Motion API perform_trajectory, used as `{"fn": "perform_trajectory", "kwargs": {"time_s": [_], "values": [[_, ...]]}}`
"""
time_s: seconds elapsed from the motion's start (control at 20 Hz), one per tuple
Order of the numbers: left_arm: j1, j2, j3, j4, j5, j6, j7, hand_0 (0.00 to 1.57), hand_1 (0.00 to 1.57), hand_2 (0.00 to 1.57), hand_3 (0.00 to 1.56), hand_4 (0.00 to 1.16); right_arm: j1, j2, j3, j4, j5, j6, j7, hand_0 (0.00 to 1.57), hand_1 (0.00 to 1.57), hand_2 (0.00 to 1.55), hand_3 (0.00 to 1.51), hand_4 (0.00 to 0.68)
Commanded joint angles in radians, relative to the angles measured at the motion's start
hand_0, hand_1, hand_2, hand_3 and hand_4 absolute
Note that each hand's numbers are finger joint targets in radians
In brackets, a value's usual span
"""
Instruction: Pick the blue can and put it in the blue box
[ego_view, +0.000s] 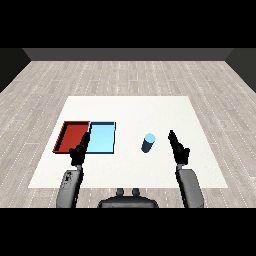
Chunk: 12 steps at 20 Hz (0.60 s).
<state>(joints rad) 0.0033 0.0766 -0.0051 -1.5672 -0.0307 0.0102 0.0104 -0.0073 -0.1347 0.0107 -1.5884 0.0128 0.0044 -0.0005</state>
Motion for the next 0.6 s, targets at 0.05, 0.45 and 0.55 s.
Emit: {"fn": "perform_trajectory", "kwargs": {"time_s": [0.05, 0.45, 0.55], "values": [[0.009, -0.011, 0.01, 0.004, 0.006, -0.006, -0.008, 0.0, 0.0, 0.0, 0.0, 0.0, -0.016, 0.049, 0.012, 0.038, 0.032, -0.023, 0.024, 0.0, 0.0, 0.0, 0.0, 0.0], [0.034, -0.056, 0.042, -0.05, 0.068, -0.031, -0.345, 0.0, 0.0, 0.0, 0.0, 0.0, -0.063, 0.133, 0.058, 0.069, -0.062, 0.042, -0.237, 0.0, 0.0, 0.0, 0.0, 0.0], [0.037, -0.064, 0.038, -0.005, 0.058, -0.033, -0.387, 0.0, 0.0, 0.0, 0.0, 0.0, -0.052, 0.125, 0.047, 0.095, -0.071, 0.074, -0.264, 0.0, 0.0, 0.0, 0.0, 0.0]]}}
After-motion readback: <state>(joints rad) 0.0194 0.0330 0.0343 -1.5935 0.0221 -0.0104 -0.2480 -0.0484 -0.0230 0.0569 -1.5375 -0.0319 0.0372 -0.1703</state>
